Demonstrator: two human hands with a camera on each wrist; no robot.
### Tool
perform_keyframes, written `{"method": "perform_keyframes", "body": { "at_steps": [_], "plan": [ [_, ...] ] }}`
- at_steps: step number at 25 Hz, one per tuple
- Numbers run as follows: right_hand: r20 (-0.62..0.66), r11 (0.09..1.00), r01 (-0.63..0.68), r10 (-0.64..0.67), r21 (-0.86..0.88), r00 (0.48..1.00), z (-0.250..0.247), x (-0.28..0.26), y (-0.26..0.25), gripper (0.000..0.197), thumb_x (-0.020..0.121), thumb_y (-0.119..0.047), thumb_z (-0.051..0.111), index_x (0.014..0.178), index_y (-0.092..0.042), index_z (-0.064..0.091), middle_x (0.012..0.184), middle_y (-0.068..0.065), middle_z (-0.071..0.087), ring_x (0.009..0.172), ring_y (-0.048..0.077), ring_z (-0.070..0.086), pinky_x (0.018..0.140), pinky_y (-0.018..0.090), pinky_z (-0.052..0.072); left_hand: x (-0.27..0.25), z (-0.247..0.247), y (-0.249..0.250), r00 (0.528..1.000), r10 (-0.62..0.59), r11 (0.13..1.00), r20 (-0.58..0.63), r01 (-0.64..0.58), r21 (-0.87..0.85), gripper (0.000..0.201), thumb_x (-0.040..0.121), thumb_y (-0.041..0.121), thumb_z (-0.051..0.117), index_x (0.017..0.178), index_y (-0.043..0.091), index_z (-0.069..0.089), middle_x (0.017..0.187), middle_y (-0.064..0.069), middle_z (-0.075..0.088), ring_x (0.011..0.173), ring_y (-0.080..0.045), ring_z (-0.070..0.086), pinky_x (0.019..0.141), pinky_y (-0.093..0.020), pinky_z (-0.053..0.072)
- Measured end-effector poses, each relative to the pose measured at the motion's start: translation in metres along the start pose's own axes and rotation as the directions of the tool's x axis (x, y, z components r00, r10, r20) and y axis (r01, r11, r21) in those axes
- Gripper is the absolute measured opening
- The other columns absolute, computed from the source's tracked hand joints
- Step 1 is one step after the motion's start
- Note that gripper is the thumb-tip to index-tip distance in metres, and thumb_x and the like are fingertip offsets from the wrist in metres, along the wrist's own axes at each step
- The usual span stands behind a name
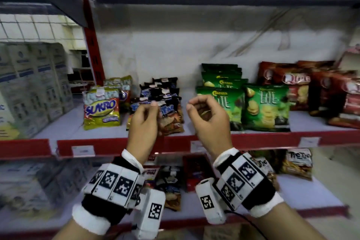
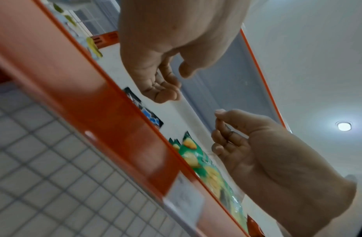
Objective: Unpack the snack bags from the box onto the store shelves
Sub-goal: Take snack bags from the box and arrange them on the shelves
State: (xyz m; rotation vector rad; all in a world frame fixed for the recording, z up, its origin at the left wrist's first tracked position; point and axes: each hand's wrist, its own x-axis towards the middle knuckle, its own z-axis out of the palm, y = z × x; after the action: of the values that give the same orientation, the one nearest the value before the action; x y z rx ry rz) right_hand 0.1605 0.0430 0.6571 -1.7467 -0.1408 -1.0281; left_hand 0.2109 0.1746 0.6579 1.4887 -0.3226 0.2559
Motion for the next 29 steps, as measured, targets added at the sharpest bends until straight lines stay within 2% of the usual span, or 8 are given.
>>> {"method": "perform_keyframes", "body": {
  "at_steps": [4, 8, 13, 16, 18, 21, 26, 29],
  "plan": [
    [0.067, 0.998, 0.057, -0.056, -0.011, 0.996, -0.072, -0.034, 0.022, 0.003, 0.088, -0.011, 0.063, 0.088, -0.014, 0.061, 0.085, 0.002, 0.063, 0.079, 0.015, 0.061, 0.071, 0.027, 0.051, -0.063, 0.049, -0.023, 0.999, -0.048, 0.994, -0.004, 0.047, -0.098, 0.027, 0.099, 0.03, 0.043, 0.08, 0.016, 0.057, 0.063, 0.006, 0.058, 0.05, -0.005, 0.051, 0.046, -0.018, 0.042],
    [0.165, 0.997, -0.015, 0.027, -0.07, 0.986, -0.141, -0.084, 0.072, 0.003, 0.089, -0.022, 0.061, 0.091, -0.019, 0.061, 0.086, -0.004, 0.061, 0.082, 0.015, 0.06, 0.071, 0.03, 0.05, -0.131, 0.104, -0.073, 0.985, -0.173, 0.978, -0.014, 0.17, -0.118, 0.031, 0.1, 0.03, 0.041, 0.08, 0.013, 0.058, 0.064, 0.0, 0.054, 0.049, -0.007, 0.05, 0.045, -0.02, 0.042],
    [0.275, 0.981, -0.161, 0.185, -0.108, 0.943, -0.181, -0.148, 0.141, 0.008, 0.088, -0.014, 0.063, 0.094, -0.019, 0.061, 0.087, -0.001, 0.063, 0.081, 0.016, 0.059, 0.067, 0.024, 0.045, -0.186, 0.153, -0.153, 0.935, -0.354, 0.935, 0.032, 0.353, 0.012, 0.032, 0.102, 0.023, 0.036, 0.083, 0.007, 0.057, 0.069, -0.005, 0.055, 0.049, -0.003, 0.053, 0.047, -0.014, 0.043],
    [0.311, 0.953, -0.26, 0.297, -0.155, 0.903, -0.192, -0.184, 0.182, 0.011, 0.087, -0.011, 0.064, 0.096, -0.017, 0.062, 0.085, -0.003, 0.061, 0.08, 0.01, 0.059, 0.069, 0.019, 0.045, -0.205, 0.16, -0.199, 0.884, -0.462, 0.884, 0.064, 0.454, 0.109, 0.031, 0.101, 0.024, 0.038, 0.083, 0.01, 0.059, 0.07, -0.006, 0.058, 0.057, -0.014, 0.054, 0.049, -0.018, 0.042],
    [0.354, 0.909, -0.35, 0.411, -0.225, 0.84, -0.196, -0.214, 0.214, 0.014, 0.086, -0.01, 0.064, 0.097, -0.017, 0.062, 0.086, -0.005, 0.06, 0.083, 0.011, 0.059, 0.075, 0.025, 0.049, -0.22, 0.155, -0.236, 0.835, -0.542, 0.834, 0.094, 0.521, 0.181, 0.031, 0.101, 0.026, 0.039, 0.082, 0.01, 0.057, 0.069, -0.006, 0.057, 0.052, -0.015, 0.051, 0.044, -0.018, 0.038],
    [0.392, 0.825, -0.42, 0.554, -0.378, 0.735, -0.203, -0.264, 0.274, 0.015, 0.087, -0.011, 0.06, 0.101, -0.016, 0.061, 0.087, -0.003, 0.06, 0.088, 0.017, 0.058, 0.082, 0.035, 0.05, -0.245, 0.146, -0.302, 0.756, -0.644, 0.752, 0.121, 0.595, 0.286, 0.032, 0.102, 0.026, 0.038, 0.08, 0.008, 0.054, 0.073, -0.006, 0.055, 0.053, -0.016, 0.051, 0.048, -0.021, 0.038],
    [0.488, 0.724, -0.453, 0.688, -0.521, 0.537, -0.203, -0.372, 0.384, 0.015, 0.09, -0.016, 0.059, 0.104, -0.023, 0.059, 0.078, -0.007, 0.057, 0.07, 0.008, 0.055, 0.069, 0.022, 0.044, -0.297, 0.134, -0.433, 0.665, -0.736, 0.666, 0.128, 0.676, 0.317, 0.027, 0.102, 0.019, 0.038, 0.088, 0.002, 0.055, 0.074, -0.009, 0.055, 0.061, -0.019, 0.05, 0.046, -0.016, 0.044],
    [0.55, 0.661, -0.366, 0.749, -0.655, 0.369, -0.201, -0.446, 0.465, 0.02, 0.09, -0.017, 0.058, 0.109, -0.022, 0.063, 0.086, -0.006, 0.065, 0.079, 0.012, 0.06, 0.07, 0.019, 0.043, -0.333, 0.13, -0.527, 0.612, -0.781, 0.616, 0.123, 0.722, 0.316, 0.026, 0.101, 0.018, 0.039, 0.085, 0.006, 0.055, 0.07, -0.006, 0.055, 0.057, -0.016, 0.048, 0.039, -0.015, 0.04]
  ]
}}
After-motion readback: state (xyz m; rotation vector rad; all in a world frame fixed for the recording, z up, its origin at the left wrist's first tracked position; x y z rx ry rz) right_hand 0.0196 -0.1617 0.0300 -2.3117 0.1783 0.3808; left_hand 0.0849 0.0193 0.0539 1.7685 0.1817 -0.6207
